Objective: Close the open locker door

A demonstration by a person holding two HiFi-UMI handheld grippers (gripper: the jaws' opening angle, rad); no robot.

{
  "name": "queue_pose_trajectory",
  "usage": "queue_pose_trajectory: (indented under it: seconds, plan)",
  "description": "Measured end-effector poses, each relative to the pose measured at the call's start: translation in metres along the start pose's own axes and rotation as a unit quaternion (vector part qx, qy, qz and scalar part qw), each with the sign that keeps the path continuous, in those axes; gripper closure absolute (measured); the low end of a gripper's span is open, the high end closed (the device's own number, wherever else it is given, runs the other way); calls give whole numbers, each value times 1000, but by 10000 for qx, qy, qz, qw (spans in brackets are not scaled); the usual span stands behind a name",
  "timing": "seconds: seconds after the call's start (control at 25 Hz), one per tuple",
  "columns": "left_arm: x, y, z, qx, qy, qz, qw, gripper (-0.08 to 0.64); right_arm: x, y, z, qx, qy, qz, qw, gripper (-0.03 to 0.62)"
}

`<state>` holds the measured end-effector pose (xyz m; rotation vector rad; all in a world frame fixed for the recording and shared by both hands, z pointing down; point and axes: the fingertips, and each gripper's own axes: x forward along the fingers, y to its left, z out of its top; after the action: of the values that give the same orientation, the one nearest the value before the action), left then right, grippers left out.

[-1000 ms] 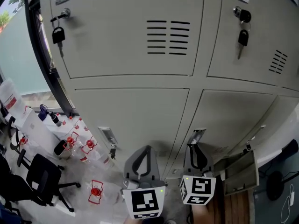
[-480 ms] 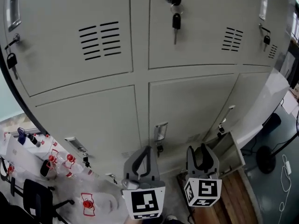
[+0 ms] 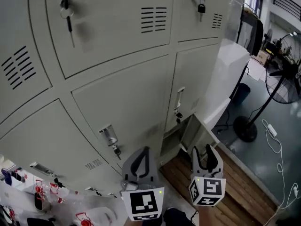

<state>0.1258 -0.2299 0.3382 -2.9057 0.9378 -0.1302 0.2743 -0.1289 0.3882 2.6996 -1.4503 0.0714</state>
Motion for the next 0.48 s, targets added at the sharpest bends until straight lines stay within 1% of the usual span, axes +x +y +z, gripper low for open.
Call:
queue_pose_trajectory:
  seconds: [0.12,0.16,0.24,0.28,0.36,0.48]
  plan:
    - [15,-32,-2,74,54,-370,9993,558,-13,-42,-12,64,148,-428,9990,408]
    - [21,-42,-3,134,67,-453,9989,558,-15,-55,-15,84,192,-523,9984,408]
    - [33,-62,-3,89,122,-553,9984,558,-17,-80,-22,124,271,-678,9973,408]
    - [39,-72,-4,61,156,-594,9981,558,-17,-92,-26,144,307,-738,9967,408]
    - [50,-90,-7,140,210,-682,9974,558,-18,-114,-33,162,382,-816,9958,408]
    - [70,-117,-9,143,283,-703,9970,558,-9,-144,-46,135,546,-793,9953,408]
